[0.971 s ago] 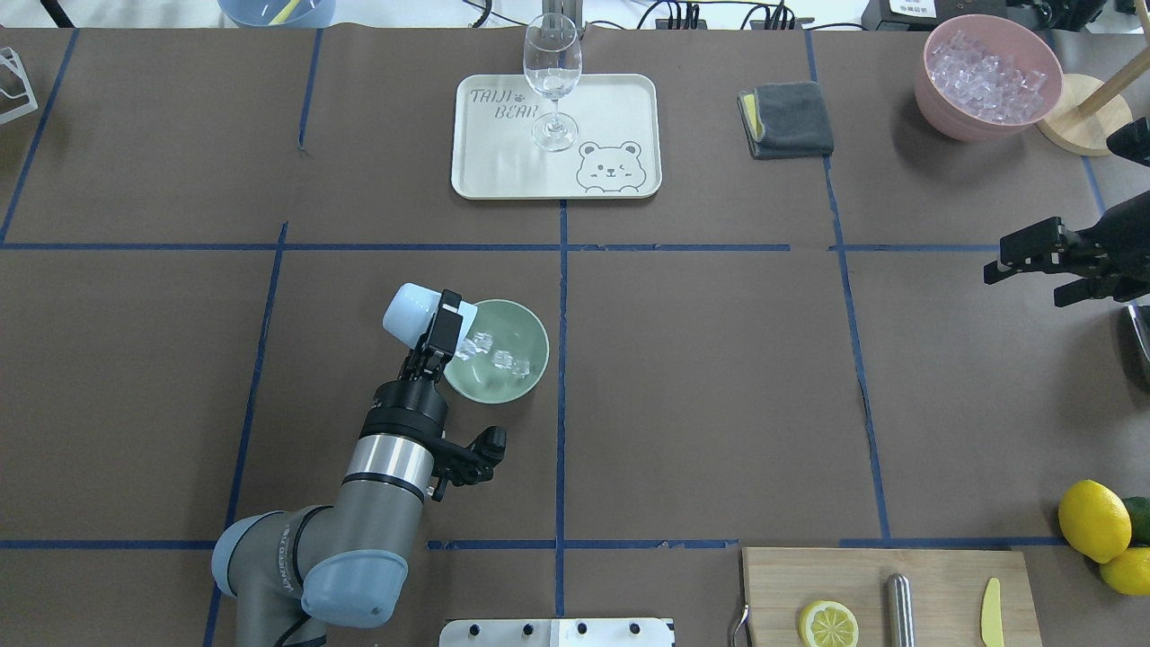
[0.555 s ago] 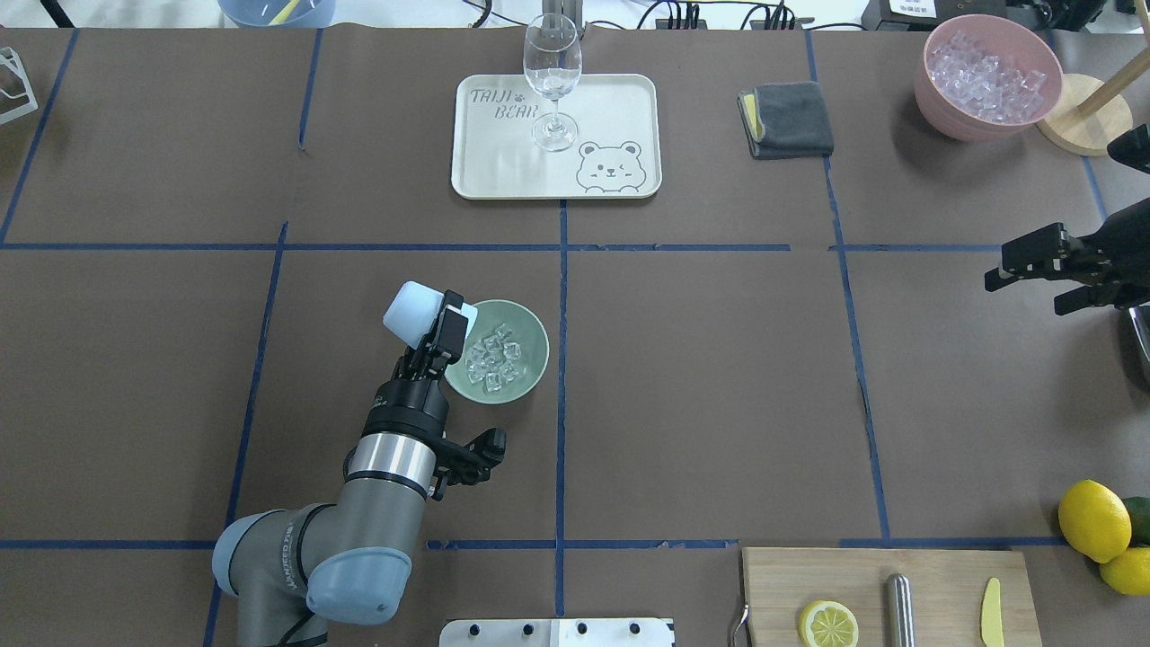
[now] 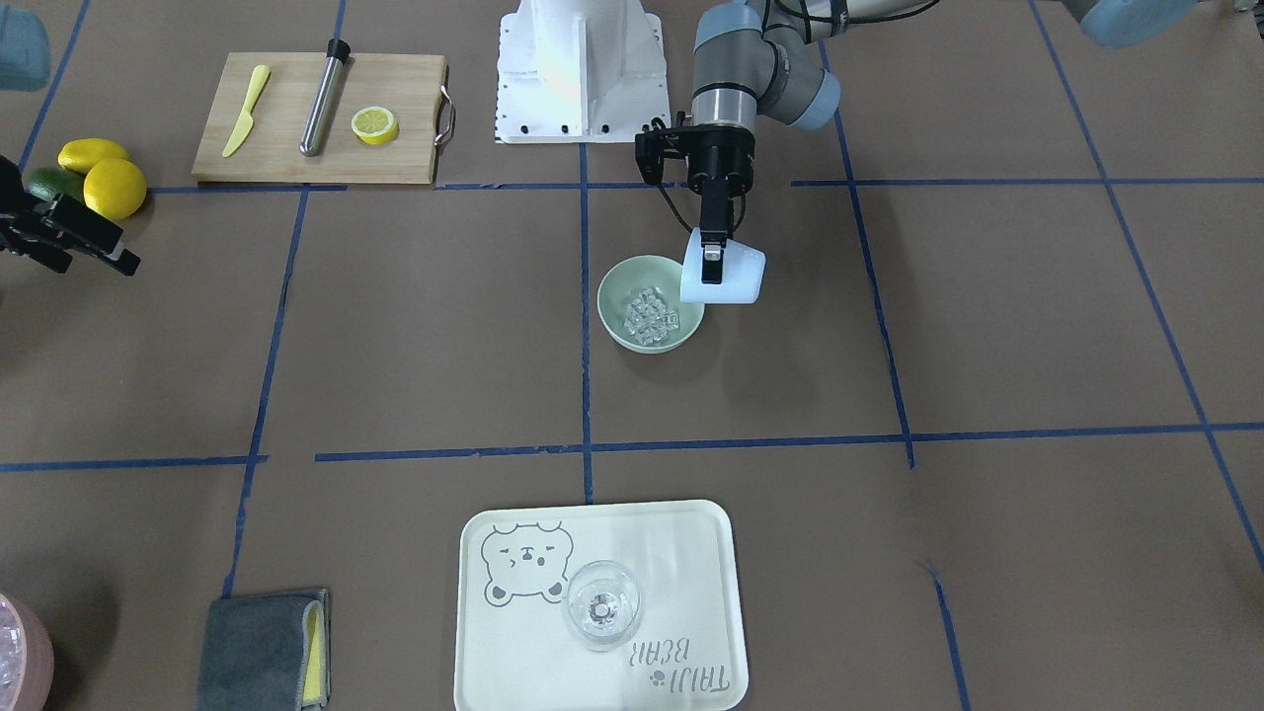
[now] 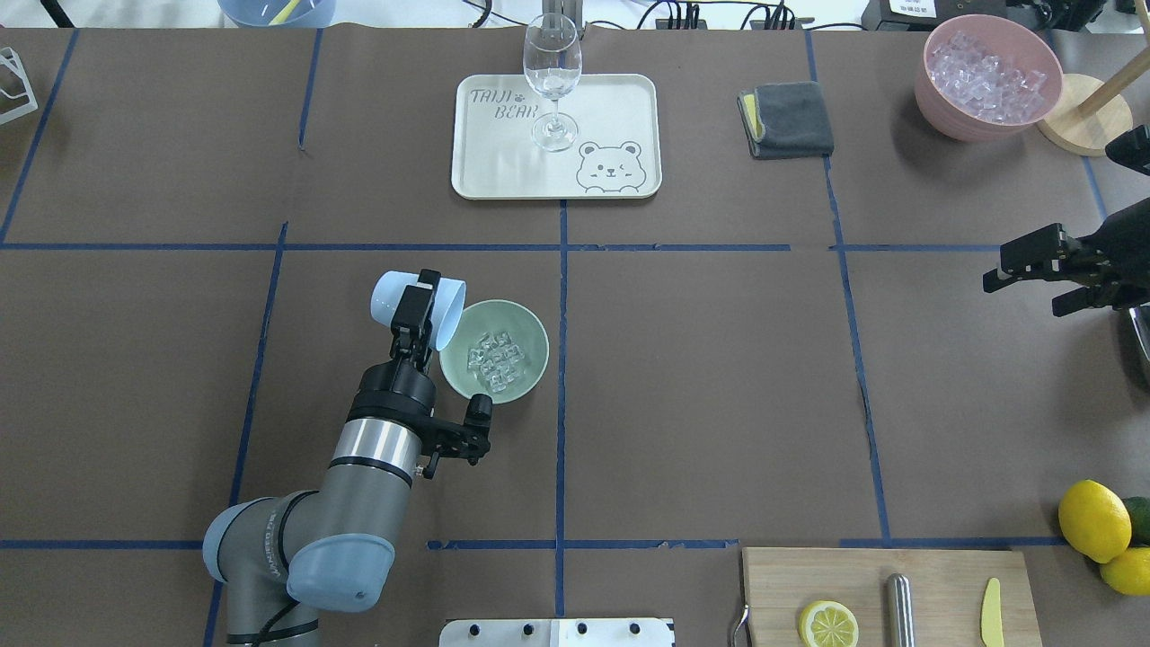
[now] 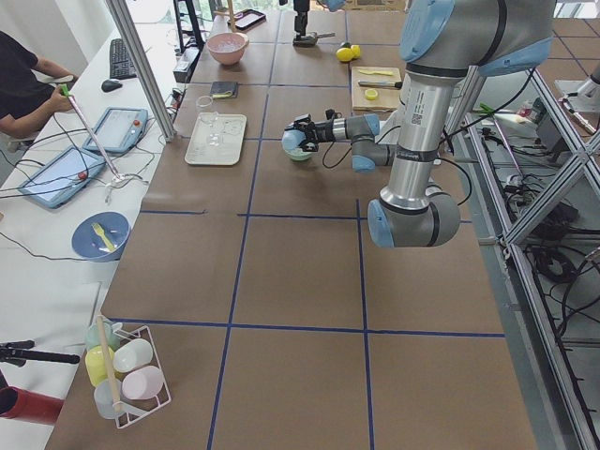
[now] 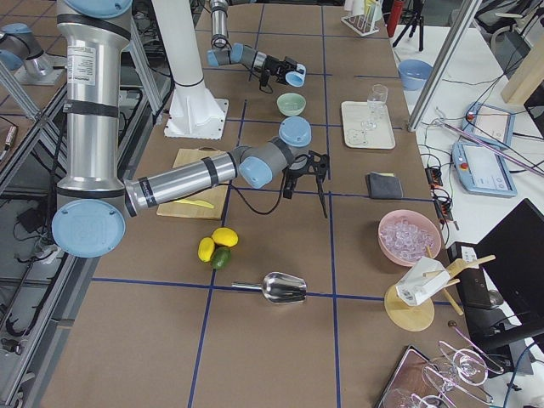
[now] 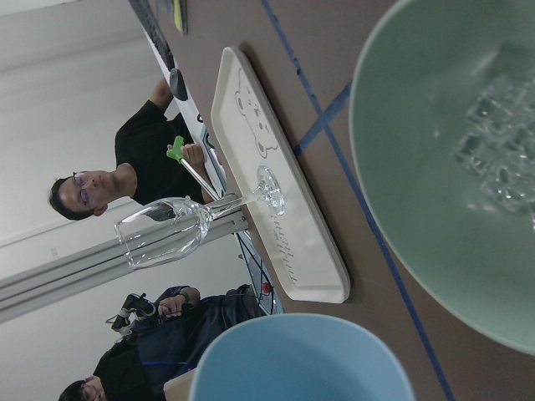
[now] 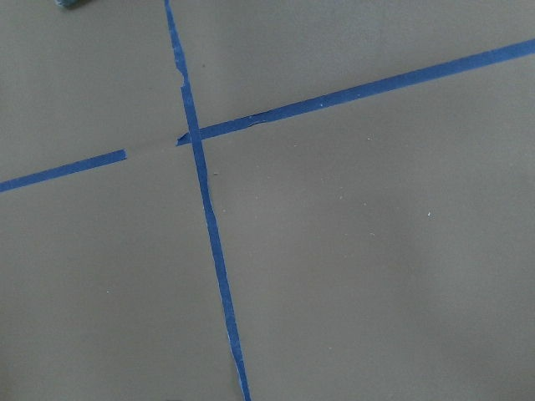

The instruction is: Pour ice into bowl

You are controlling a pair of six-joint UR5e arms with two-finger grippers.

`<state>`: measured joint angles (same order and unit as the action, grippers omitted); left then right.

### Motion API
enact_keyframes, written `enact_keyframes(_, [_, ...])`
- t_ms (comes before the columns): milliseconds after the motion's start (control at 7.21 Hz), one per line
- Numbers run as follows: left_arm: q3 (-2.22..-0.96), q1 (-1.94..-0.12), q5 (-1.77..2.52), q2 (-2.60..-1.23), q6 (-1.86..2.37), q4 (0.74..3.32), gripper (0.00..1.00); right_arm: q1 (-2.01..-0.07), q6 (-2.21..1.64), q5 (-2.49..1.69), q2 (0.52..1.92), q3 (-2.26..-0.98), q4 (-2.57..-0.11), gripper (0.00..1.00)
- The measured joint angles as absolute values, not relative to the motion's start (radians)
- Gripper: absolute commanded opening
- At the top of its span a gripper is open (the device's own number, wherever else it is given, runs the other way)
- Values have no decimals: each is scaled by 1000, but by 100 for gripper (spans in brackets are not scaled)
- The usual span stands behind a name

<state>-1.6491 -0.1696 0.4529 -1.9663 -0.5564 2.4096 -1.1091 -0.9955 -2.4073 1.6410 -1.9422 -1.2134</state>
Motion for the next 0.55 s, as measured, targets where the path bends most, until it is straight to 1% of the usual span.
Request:
enact_keyframes(277, [-1648,-175,450,-1903,-140,2620,0,-1109,-995,-2407,1636,-1941,-1214,100])
enact_keyframes(555, [-1641,-177,367,-1814,124,2814,0,-1109,-994,-2407,1632,-1942,-1215,100])
